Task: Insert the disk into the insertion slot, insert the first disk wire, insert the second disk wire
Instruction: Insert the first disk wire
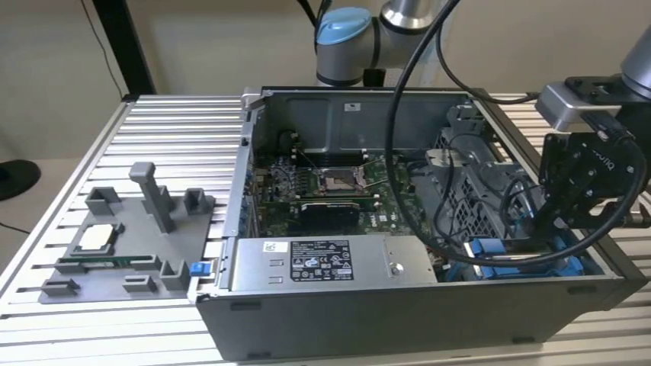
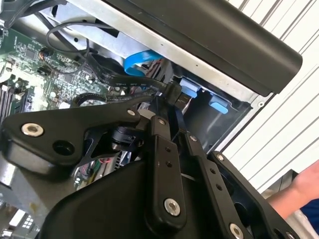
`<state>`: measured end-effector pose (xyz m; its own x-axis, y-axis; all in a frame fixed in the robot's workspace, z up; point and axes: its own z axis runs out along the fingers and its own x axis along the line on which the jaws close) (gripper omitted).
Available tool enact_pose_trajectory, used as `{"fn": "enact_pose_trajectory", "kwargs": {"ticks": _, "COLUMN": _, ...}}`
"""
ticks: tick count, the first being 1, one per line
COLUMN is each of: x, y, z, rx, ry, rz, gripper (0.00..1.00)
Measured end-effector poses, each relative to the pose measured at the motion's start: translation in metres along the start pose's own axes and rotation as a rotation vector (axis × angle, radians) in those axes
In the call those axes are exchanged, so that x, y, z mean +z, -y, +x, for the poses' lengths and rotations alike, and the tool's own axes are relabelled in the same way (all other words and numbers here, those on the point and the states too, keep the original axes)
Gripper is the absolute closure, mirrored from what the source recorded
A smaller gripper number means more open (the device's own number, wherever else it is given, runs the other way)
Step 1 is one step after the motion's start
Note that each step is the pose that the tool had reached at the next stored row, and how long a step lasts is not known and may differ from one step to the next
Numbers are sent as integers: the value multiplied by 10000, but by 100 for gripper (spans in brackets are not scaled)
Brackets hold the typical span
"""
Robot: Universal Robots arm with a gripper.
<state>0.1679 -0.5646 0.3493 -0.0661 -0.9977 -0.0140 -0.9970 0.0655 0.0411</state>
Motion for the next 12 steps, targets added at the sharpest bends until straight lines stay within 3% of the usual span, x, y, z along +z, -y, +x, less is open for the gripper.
{"fn": "enact_pose_trajectory", "kwargs": {"ticks": 3, "x": 3, "y": 3, "z": 33, "rx": 1, "ry": -1, "rz": -31, "gripper": 100}}
{"fn": "enact_pose_trajectory", "kwargs": {"ticks": 12, "x": 35, "y": 2, "z": 34, "rx": 0, "ry": -1, "rz": -33, "gripper": 100}}
